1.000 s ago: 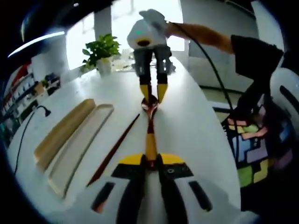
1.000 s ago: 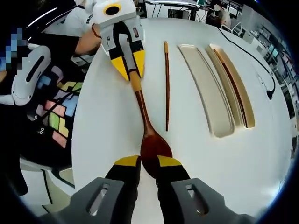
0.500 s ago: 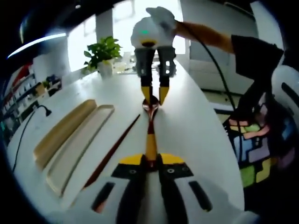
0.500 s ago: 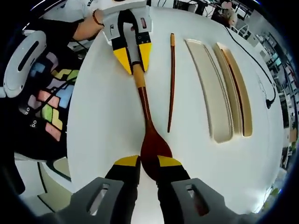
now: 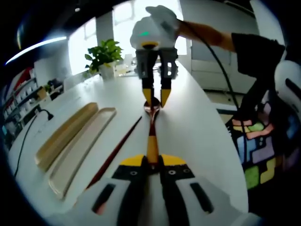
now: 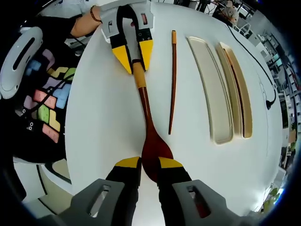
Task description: Arrange the utensils inside the cutlery case until each visible utensil rests in its matching compartment.
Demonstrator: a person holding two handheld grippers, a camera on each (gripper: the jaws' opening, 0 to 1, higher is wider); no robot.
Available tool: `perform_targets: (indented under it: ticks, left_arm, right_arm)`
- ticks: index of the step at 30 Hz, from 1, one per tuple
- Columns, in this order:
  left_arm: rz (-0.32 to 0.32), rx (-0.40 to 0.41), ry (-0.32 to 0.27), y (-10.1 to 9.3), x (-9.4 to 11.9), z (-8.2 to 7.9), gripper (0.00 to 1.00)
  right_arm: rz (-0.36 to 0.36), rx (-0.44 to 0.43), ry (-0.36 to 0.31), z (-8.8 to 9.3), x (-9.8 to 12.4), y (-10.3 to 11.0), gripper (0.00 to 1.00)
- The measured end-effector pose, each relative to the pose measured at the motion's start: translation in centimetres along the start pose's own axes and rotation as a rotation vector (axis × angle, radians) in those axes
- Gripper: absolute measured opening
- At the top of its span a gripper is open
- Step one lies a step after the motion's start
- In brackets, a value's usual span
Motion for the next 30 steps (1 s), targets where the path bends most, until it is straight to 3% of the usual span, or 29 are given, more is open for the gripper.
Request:
perform_targets:
  ticks: [7, 12, 14, 18, 21, 25, 30]
  left_arm:
    - [-0.008, 0.016, -0.017, 0.1, 0.3, 0.0, 0.15]
    - [-0.021, 0.019, -0.036, 0.0, 0.8, -0.2, 0.18]
    - [-0.043, 0.016, -0.042, 0.1, 1.1, -0.3, 0.22]
    - [-0.102, 0.038, -0.112, 0.4, 2.4, -0.9, 0.25]
    - [-0.178, 0.068, -0.141, 1.2, 3.4, -1.1, 0.28]
    - [-0.204, 0.108, -0.162, 1.4, 4.2, -0.9, 0.29]
    - [-0.311, 0.079, -0.104, 2.5, 5.6, 0.2, 0.33]
  right_arm:
    - [-0.006, -0.041, -0.070, 0.2, 0.0, -0.4, 0.12]
    - [0.017, -0.039, -0.072, 0.8, 0.0, -0.2, 0.15]
    - [0.026, -0.026, -0.087, 0.8, 0.7, -0.1, 0.16]
    - [0.061, -0.017, -0.145, 0.3, 2.6, -0.4, 0.17]
    - [0.105, -0.030, -0.186, -0.5, 3.9, -1.1, 0.18]
    - [0.109, -0.050, -0.226, -2.1, 4.4, -1.8, 0.18]
    - [0.123, -0.023, -0.258, -4.9, 4.0, -2.7, 0.18]
Point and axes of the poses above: the point that each gripper's makers call its tool centre point, and the gripper's own axes: x roughly backward along the fingers, y roughly to its left, z roughly out of its underside, the point moved 3 cm from there along x, roughly backward along the fingers, and after that the axes turned 7 degrees about y, right-handed, at the moved point
